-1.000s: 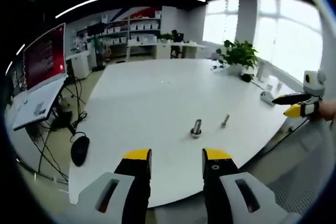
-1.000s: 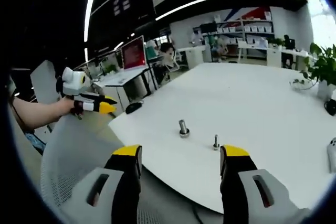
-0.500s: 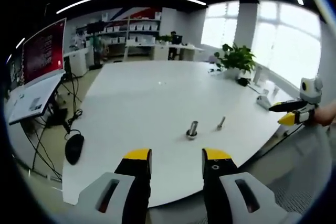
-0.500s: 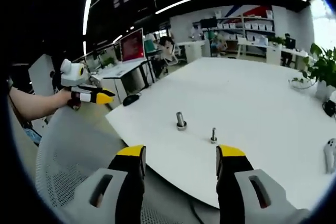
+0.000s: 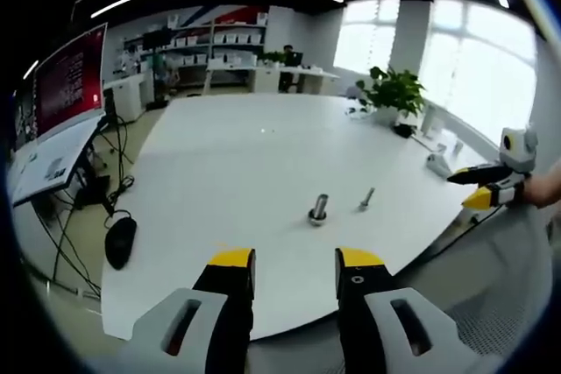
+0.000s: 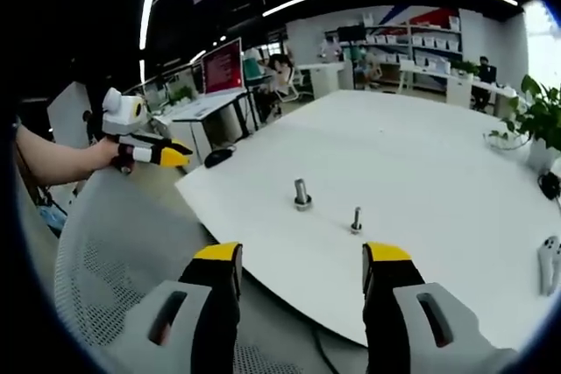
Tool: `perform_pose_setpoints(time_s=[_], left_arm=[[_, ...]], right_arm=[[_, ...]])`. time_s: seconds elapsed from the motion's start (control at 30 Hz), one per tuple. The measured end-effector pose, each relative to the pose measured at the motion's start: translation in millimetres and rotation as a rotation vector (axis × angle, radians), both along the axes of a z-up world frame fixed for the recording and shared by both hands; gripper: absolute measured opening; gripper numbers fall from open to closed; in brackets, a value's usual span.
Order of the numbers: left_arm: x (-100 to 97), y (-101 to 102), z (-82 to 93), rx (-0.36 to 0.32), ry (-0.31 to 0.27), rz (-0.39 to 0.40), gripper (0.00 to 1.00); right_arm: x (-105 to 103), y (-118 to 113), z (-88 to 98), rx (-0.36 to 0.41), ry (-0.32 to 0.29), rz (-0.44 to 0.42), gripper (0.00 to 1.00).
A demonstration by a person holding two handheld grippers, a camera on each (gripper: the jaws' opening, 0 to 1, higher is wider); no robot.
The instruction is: Place the washer onto the threaded stud by aligning its center hole with the stud, sliding it down to the base, and recovering from edge contact or off-axis alignment until the washer reaches the visible bottom stop.
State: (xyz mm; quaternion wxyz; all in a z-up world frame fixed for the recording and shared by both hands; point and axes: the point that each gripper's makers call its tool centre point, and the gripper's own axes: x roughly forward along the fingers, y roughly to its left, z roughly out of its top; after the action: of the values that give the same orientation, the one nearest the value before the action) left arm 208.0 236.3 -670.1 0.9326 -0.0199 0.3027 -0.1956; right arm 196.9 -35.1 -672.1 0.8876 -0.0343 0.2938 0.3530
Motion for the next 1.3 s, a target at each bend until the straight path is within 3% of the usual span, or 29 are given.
perform_pose_setpoints(time_s=[0.23, 0.3, 0.53, 0.8, 0.97, 1.13, 1.3], left_arm=[[1.4, 0, 6.2, -0.014, -0.03, 0.008, 0.34], [1.9, 1, 5.7, -0.019, -0.03, 0.008, 0.34], [1.5, -4, 7.5, -0.015, -0.038, -0.011, 0.34], [0.1, -8, 5.9, -0.01, -0.028, -0.028, 0.33], [-1.1, -6, 2.9, -0.009, -0.016, -0.027, 0.32], [-1.3, -11, 8.6, -0.01, -0.045, -0.056, 0.31], [-3.1, -15, 4.8, -0.01, -0.027, -0.082, 0.31]], right_arm=[[-3, 1, -3.7, -0.029, 0.012, 0.019, 0.56], [-5, -2, -11.9, -0.063, 0.044, 0.014, 0.58], [-8, -5, -18.1, -0.134, 0.043, 0.04, 0.57], [-8, -16, -27.8, -0.195, 0.08, 0.007, 0.58], [-6, -16, -24.1, -0.217, 0.047, 0.006, 0.58], [-2, -26, -21.9, -0.231, 0.04, -0.066, 0.58], [-4, -25, -26.3, -0.279, 0.046, -0.05, 0.58]])
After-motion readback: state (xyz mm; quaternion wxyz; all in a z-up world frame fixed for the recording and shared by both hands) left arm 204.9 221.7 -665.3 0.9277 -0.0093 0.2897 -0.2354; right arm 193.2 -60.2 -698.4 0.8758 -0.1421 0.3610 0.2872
